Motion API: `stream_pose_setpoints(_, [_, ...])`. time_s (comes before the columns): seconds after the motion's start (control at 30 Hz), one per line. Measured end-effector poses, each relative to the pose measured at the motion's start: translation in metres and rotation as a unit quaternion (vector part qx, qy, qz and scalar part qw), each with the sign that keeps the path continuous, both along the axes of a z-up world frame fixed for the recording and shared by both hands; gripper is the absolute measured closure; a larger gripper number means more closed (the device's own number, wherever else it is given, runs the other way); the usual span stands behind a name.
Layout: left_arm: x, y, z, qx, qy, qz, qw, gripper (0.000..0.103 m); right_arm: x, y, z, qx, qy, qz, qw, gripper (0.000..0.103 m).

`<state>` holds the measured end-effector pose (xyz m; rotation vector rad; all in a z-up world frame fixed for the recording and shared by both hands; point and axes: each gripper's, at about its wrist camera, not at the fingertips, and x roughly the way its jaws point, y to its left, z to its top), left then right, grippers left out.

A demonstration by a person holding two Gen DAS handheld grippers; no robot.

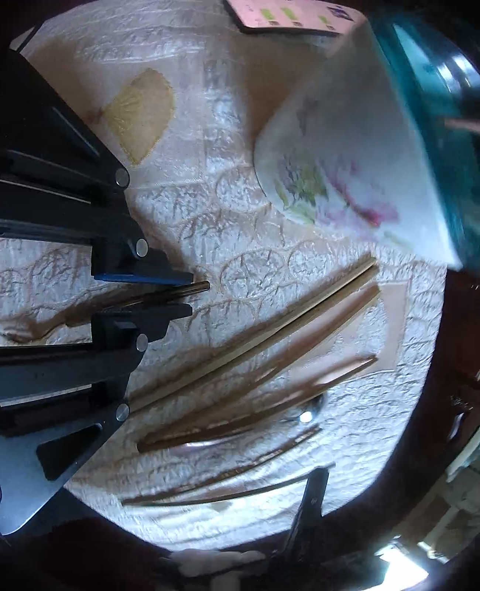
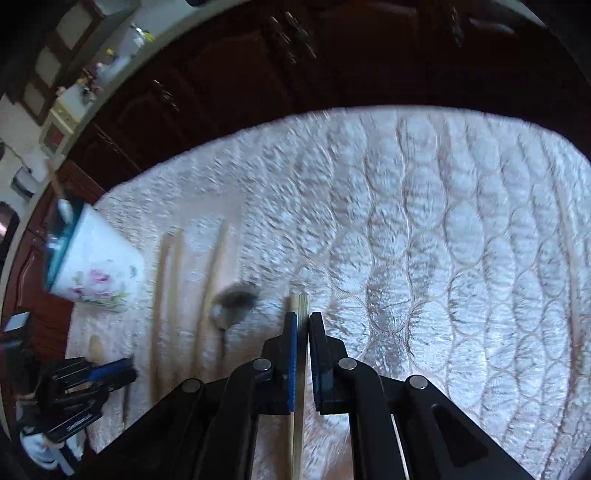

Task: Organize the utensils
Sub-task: 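Carry the fork with the left gripper while the right gripper carries the chopstick to the holder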

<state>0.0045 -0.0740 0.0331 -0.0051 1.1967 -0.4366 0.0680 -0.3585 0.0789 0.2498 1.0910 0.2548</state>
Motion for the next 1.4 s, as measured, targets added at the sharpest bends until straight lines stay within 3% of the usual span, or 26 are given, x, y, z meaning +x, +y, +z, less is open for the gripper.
stream_pose_setpoints(0.33, [-0.039,0.043,0.062,-0.079,-0.054,0.016,0.9953,0.098,-0.048,0.003,0.091,0.055,-0.095,0.038,0.993,0.098])
stream_pose_setpoints(0.63, [-0.062,0.081,0.127,-0.103,-0.122,0.037,0.9865,0.098,-0.065,0.043,0.152,0.080,-0.160,0.073,0.981,0.098])
stream_pose_setpoints(1.13, [-0.035,0.114,0.232,-0.104,-0.237,0.067,0.9635,0.098,-0.028,0.124,0.220,0.099,-0.241,0.098,0.960,0.098])
stream_pose_setpoints(1.4, [0.010,0.106,0.228,-0.068,-0.251,0.079,0.9624,0.098,0.009,0.167,0.243,0.091,-0.291,0.096,0.947,0.098])
